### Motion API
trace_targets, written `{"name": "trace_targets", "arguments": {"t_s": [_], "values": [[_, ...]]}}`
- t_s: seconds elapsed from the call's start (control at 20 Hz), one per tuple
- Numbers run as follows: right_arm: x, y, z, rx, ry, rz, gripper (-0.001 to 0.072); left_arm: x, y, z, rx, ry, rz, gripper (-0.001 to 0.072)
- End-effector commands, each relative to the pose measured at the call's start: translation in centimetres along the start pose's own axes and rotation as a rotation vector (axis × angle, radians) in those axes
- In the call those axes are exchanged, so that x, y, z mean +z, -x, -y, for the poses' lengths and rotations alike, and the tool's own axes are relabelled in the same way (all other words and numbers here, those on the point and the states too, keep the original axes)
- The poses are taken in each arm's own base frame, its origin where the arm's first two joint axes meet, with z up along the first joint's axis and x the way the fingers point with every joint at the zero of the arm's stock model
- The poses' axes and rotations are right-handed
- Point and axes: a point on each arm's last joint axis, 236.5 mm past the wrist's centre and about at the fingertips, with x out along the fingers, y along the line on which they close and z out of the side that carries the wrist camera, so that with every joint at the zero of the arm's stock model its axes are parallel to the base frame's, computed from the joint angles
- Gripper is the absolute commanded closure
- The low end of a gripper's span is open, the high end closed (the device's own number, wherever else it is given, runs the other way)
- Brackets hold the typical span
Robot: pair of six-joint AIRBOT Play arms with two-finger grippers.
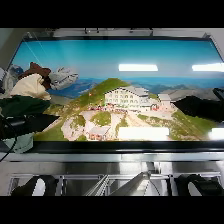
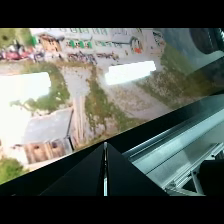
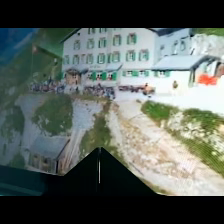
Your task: Fold the shirts.
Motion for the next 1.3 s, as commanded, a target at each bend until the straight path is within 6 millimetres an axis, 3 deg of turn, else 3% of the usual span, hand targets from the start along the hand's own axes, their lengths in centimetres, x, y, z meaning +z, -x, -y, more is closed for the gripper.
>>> {"name": "trace_targets", "arguments": {"t_s": [0.0,0.5,0.65,0.8,0.95,1.05,1.2,1.25], "values": [[-0.1,0.0,0.0,0.000,0.000,-0.001,0.0695,0.0,0.0,-0.1,0.001,0.002,0.001,0.0692],[-0.1,-0.1,0.1,-0.001,-0.002,-0.002,0.0695,0.0,0.0,-0.1,0.002,0.001,0.002,0.0692],[-0.1,-0.1,0.1,-0.001,-0.002,-0.002,0.0695,1.3,0.0,-0.9,0.036,0.001,0.055,0.0692],[1.7,-0.1,0.1,-0.002,-0.003,0.071,0.0695,1.5,0.0,-1.0,0.040,0.002,0.064,0.0692],[1.8,-0.1,0.0,0.003,-0.006,0.077,0.0695,2.3,0.1,-1.7,0.071,0.007,0.100,0.0694],[1.8,-0.1,-0.1,0.006,-0.007,0.078,0.0695,4.0,0.7,-3.4,0.148,-0.018,0.164,0.0693],[2.2,-0.4,0.1,0.005,-0.015,0.085,0.0695,7.3,1.9,-7.6,0.362,-0.138,0.134,0.0691],[2.1,-0.6,0.2,0.004,-0.017,0.078,0.0695,8.6,2.0,-8.7,0.408,-0.176,0.109,0.0657]]}}
